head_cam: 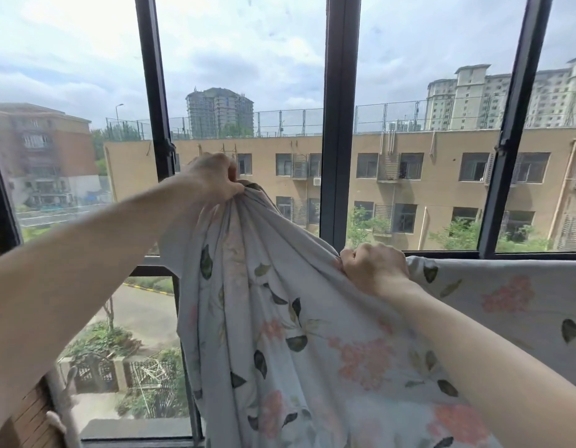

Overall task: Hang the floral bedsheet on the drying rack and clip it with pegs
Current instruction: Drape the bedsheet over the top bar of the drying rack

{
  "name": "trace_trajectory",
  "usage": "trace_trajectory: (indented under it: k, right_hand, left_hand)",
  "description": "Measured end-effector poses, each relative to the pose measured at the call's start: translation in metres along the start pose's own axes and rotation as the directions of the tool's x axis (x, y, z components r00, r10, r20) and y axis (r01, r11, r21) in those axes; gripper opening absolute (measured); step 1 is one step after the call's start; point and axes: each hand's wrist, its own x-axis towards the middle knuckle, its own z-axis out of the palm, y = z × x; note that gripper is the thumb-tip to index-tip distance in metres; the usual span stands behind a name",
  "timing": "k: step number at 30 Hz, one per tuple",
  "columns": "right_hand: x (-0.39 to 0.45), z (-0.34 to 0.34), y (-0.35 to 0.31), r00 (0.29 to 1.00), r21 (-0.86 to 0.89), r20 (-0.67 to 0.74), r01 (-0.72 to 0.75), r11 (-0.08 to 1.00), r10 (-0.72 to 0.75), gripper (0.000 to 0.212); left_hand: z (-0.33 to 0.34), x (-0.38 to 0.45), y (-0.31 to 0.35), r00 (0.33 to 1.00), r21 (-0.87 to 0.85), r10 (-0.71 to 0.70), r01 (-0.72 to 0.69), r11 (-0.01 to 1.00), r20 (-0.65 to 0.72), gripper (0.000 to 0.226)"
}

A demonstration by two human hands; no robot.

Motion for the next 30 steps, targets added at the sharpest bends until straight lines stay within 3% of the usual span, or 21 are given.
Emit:
trace_trajectory:
  k: [2,5,7,9,11,12,15,17,21,24,27,30]
  right_hand:
    - [0.000,-0.001,0.000,1.000,-0.015,0.013,-0.009,1.000,0.009,0.053]
    - [0.002,-0.003,0.002,0.999,-0.015,0.038,-0.029,0.999,0.030,0.054]
    - [0.003,-0.004,0.001,0.998,-0.029,0.043,-0.040,0.999,0.042,0.057]
    - [0.003,-0.006,0.001,0.997,-0.047,0.061,-0.043,0.998,0.046,0.059]
    - [0.003,-0.008,0.004,0.994,-0.056,0.093,-0.052,0.997,0.057,0.059]
    - [0.004,-0.010,0.005,0.993,-0.057,0.103,-0.059,0.997,0.065,0.060]
    - [0.007,-0.015,0.007,0.988,-0.060,0.131,-0.077,0.995,0.084,0.062]
    - [0.006,-0.016,0.005,0.984,-0.071,0.156,-0.078,0.994,0.088,0.063]
    - [0.009,-0.014,-0.005,0.981,-0.079,0.175,-0.075,0.994,0.088,0.060]
    - [0.008,-0.013,-0.013,0.976,-0.067,0.193,-0.090,0.994,0.101,0.056]
    - [0.005,-0.015,-0.020,0.979,-0.004,0.170,-0.112,0.994,0.111,0.048]
    - [-0.004,-0.018,-0.049,0.995,0.226,0.104,-0.025,0.974,0.001,0.042]
  left_hand:
    - [0.002,0.013,-0.008,0.989,-0.032,-0.034,0.039,0.999,0.144,0.015]
    - [0.031,0.018,-0.017,0.982,-0.070,-0.085,0.098,0.993,0.170,0.014]
    - [0.067,0.010,-0.020,0.955,-0.027,-0.126,0.138,0.990,0.269,0.016]
    - [0.100,0.001,-0.023,0.852,0.036,-0.180,0.187,0.982,0.492,0.031]
    - [0.113,-0.004,-0.026,0.752,0.016,-0.216,0.264,0.964,0.623,0.044]
    - [0.111,-0.005,-0.028,0.755,-0.015,-0.207,0.275,0.961,0.622,0.045]
    - [0.093,-0.011,-0.027,0.877,-0.149,-0.114,0.205,0.967,0.467,0.043]
    - [0.082,-0.029,-0.029,0.924,-0.198,-0.037,0.120,0.973,0.380,0.052]
    - [0.084,-0.071,-0.054,0.935,0.021,-0.004,-0.004,1.000,0.354,0.074]
    - [0.096,-0.084,-0.070,0.973,0.066,0.039,-0.055,0.996,0.228,0.097]
    - [0.099,-0.089,-0.064,0.988,0.069,0.048,-0.059,0.996,0.147,0.075]
    - [0.102,-0.090,-0.059,0.990,0.022,0.063,-0.067,0.998,0.125,0.067]
